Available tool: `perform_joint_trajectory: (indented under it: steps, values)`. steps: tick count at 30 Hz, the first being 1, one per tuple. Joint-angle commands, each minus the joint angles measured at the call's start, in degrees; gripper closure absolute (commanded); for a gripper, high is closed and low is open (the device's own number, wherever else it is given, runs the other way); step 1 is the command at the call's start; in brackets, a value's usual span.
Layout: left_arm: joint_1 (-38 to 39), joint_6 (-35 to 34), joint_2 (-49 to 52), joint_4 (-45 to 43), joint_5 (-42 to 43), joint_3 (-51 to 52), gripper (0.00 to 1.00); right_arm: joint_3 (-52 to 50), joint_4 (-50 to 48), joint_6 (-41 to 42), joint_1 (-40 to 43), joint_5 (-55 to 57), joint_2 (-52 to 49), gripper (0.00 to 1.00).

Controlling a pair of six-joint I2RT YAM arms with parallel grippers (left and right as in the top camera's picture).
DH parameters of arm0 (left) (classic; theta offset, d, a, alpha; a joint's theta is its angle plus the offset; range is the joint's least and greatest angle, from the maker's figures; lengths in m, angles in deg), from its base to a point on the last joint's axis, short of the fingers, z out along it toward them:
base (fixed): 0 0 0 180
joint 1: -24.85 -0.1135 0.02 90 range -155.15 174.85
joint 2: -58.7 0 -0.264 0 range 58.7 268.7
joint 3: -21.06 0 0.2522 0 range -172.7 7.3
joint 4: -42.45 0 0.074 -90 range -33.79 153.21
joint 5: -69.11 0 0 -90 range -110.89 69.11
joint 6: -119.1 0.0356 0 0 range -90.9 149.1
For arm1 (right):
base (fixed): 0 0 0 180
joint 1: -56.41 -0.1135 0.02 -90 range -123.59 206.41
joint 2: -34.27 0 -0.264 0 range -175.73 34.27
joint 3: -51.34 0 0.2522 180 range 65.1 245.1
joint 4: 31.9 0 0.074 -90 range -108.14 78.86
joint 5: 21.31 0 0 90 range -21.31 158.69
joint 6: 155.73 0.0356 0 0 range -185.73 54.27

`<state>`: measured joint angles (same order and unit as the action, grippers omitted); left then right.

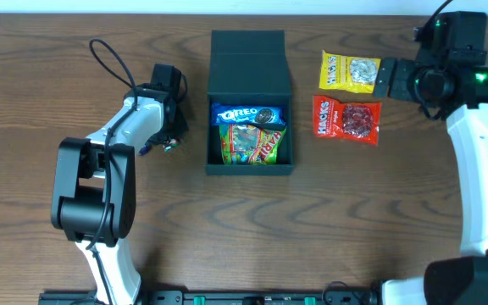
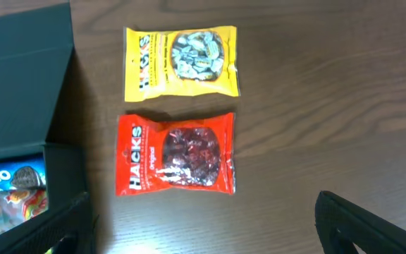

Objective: Pack container
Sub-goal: 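Grasp the green KitKat bar with the left gripper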

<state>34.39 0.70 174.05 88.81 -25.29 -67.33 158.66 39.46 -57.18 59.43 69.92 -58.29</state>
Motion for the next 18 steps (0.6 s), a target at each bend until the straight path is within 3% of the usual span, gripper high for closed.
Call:
perform_joint_trajectory:
  steps: [1, 6, 11, 18]
  values:
    - [-0.13, 2.10, 0.20, 0.42, 1.20, -0.42, 0.94, -0.59, -0.09, 0.57, 0.44, -0.15, -3.65, 0.01]
    - [0.59, 6.60, -5.16, 0.79, 1.25, -3.28, 0.94, -0.59, -0.17, 0.63, 0.44, -0.17, -10.10, 0.01]
    - [4.46, 6.51, -13.49, 2.54, 1.25, -4.33, 0.94, -0.59, -1.79, 0.87, 0.55, -0.17, -12.70, 0.01]
    - [14.82, -0.92, -16.33, 8.63, 1.95, -4.28, 0.94, -0.57, -3.41, 0.85, 1.46, -0.20, -12.68, 0.01]
